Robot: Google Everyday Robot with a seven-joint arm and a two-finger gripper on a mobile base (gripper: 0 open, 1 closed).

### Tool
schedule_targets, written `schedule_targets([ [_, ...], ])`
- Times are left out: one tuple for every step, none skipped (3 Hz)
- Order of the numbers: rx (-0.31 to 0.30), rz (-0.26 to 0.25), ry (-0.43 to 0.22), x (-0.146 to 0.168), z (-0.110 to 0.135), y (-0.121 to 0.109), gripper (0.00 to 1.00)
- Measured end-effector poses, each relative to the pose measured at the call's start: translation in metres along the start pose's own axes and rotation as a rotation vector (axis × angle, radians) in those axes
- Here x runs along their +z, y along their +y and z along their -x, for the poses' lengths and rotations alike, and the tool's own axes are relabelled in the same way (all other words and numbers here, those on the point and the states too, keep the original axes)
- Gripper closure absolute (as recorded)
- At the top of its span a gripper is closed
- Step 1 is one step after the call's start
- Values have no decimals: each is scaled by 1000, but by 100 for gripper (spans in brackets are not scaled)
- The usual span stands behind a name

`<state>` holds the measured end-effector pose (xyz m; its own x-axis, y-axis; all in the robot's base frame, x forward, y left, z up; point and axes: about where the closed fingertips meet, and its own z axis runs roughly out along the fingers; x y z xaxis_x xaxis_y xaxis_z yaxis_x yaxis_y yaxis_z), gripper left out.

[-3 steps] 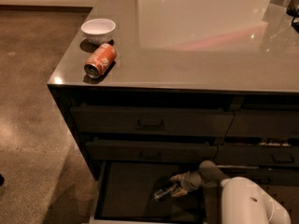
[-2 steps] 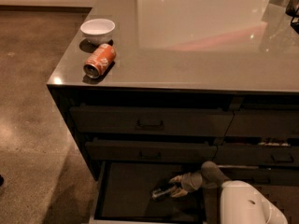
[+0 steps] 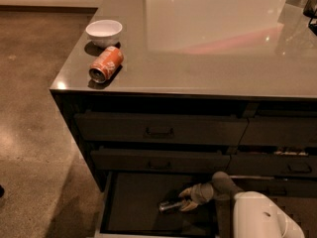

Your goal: Pick redbull can from bottom drawer and place on counter

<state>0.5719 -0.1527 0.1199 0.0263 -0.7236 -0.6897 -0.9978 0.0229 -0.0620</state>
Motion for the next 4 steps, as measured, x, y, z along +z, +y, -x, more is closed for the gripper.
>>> schedule_targets([
  [-63, -42, -195, -26, 41, 24, 100],
  [-157, -124, -453, -67, 93, 59, 100],
  [-287, -246, -600, -113, 131, 88, 100],
  [-372, -368, -608, -167, 165, 102, 100],
])
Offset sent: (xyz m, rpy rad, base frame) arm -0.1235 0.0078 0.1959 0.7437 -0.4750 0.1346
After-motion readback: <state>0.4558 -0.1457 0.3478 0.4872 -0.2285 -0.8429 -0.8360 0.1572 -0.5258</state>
